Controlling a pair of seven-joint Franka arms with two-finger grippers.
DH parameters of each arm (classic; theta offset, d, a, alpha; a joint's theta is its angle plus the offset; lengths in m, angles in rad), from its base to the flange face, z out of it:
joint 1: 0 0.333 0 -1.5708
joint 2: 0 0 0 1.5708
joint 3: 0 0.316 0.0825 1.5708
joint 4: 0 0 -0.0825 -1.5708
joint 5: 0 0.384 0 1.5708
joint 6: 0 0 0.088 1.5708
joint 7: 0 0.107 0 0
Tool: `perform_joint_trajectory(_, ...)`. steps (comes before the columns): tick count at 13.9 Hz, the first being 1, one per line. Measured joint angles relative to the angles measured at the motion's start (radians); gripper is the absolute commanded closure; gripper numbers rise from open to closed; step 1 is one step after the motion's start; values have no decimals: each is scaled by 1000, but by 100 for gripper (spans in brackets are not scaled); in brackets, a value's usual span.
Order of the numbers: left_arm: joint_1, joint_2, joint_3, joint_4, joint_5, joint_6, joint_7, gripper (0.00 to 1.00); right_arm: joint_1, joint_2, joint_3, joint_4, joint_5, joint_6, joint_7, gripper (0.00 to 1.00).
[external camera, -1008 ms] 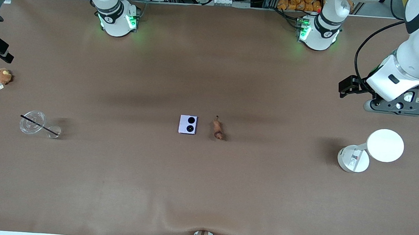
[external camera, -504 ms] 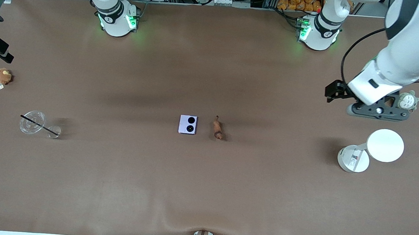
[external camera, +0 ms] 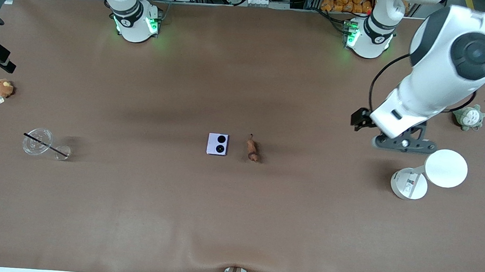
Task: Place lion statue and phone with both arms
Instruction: 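Lower the open left gripper over the brown lion statue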
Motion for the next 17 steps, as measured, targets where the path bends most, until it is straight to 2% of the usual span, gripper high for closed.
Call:
perform_joint_trajectory(14, -153, 238, -6, 214, 0, 85, -247, 0, 1, 0, 1, 0, 0, 0, 0, 0)
perform_joint_trajectory(17, -196, 278, -5, 229, 0, 89, -317, 0, 1, 0, 1, 0, 0, 0, 0, 0)
